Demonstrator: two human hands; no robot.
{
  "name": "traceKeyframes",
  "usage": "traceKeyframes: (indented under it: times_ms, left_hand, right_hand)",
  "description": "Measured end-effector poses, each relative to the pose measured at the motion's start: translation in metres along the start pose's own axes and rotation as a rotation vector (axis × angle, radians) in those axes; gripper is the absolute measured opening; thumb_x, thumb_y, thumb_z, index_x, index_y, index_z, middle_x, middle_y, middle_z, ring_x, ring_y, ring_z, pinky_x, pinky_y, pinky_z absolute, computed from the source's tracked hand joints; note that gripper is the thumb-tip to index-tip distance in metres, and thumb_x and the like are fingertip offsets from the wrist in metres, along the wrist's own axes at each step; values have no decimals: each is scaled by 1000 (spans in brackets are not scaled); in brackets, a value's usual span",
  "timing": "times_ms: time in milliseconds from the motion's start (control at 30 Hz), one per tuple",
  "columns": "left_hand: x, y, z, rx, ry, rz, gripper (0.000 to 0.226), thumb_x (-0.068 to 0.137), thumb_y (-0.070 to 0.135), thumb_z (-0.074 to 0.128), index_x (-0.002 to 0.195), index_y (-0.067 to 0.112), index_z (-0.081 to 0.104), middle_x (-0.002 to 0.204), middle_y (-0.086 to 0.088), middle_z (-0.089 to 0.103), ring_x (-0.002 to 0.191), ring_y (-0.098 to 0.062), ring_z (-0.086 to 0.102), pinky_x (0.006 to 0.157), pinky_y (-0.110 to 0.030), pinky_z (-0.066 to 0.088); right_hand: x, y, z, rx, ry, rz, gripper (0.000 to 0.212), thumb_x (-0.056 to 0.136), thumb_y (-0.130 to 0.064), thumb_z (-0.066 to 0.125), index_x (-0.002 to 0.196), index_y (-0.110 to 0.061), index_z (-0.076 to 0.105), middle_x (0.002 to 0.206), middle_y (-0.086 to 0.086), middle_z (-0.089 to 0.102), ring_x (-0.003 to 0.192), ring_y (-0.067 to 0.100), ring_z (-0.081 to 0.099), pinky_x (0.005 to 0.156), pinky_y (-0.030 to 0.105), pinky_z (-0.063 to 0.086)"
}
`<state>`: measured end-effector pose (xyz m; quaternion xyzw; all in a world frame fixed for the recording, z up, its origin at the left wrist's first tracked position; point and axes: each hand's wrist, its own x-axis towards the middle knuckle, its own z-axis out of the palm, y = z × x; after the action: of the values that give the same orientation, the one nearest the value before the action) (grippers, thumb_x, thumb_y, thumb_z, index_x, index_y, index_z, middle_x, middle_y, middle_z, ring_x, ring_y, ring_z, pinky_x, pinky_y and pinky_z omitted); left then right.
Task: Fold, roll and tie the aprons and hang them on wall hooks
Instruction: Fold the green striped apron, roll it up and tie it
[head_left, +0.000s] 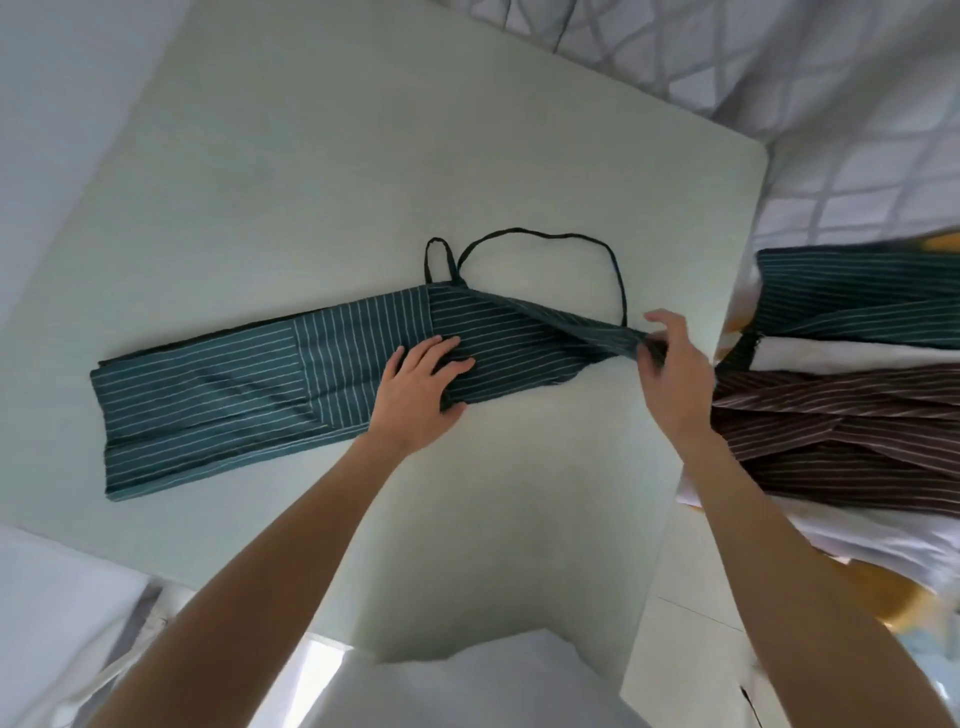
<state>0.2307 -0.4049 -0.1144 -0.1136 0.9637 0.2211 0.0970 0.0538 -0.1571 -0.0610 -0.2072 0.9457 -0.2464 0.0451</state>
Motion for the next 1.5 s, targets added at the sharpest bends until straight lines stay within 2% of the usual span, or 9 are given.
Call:
traceKeyframes:
  times_ms: [167,333,567,667,767,900,1100,1267,1500]
  left_hand:
    - [-10,-5,-8,-15,52,-8,46,83,58,38,113,32,62,136,8,48,132,-19,36,111,-53,25]
    - [-7,5,0,11,103,-81,32,83,39,63,111,25,59,130,3,50,128,-23,38,110,-53,22]
    - [-11,8,7,58,96,-80,57,83,45,63,135,28,46,144,2,41,133,-25,32,112,-55,17]
    - [-10,6,6,77,67,-70,59,83,46,62,137,29,44,146,3,38,134,-25,30,113,-53,15]
    - [-10,7,5,17,56,-59,58,84,40,64,137,27,45,146,2,38,135,-25,30,114,-52,14]
    - [-28,0,-3,-222,203,-18,41,87,19,63,127,18,55,135,-1,50,125,-18,42,107,-39,35]
    - [-96,-32,-19,-338,497,-366,28,91,11,56,118,17,61,121,2,61,114,-16,50,91,-22,37]
    - [-138,-79,-21,-297,595,-662,29,91,19,58,120,15,60,124,-4,60,117,-24,50,100,-37,39]
    - [-170,-146,-32,-260,500,-1003,53,89,36,59,136,17,44,147,-13,33,139,-32,20,111,-48,22]
  right_hand:
    - [64,20,-28,225,12,167,39,87,-27,64,121,-20,46,89,9,63,78,21,59,74,33,48]
    - [67,48,-10,218,-177,387,49,93,-44,50,132,-15,39,103,6,61,94,23,59,85,36,45]
    - [34,66,-3,201,-239,205,56,91,-23,59,137,-18,29,103,11,67,89,29,65,81,43,52]
    - [26,71,-3,-105,-185,158,61,87,-29,63,138,-16,30,88,7,67,83,31,63,75,39,47]
    - [13,70,-1,-291,-93,172,63,85,-30,65,138,-16,34,119,13,58,114,34,49,96,50,34]
    - [-10,30,12,-258,67,22,47,89,-28,59,131,-13,45,127,13,51,117,32,45,95,46,37]
    - [-61,-90,79,-16,-228,-395,39,93,-33,41,122,-12,57,122,7,57,117,26,48,97,40,42]
    - [-73,-171,134,-48,-407,-589,36,95,-25,51,129,-14,54,137,11,50,133,30,39,111,45,24]
    - [-71,-178,173,-383,-515,-397,70,89,-68,16,148,-36,-1,157,5,-12,144,29,-14,104,62,-14]
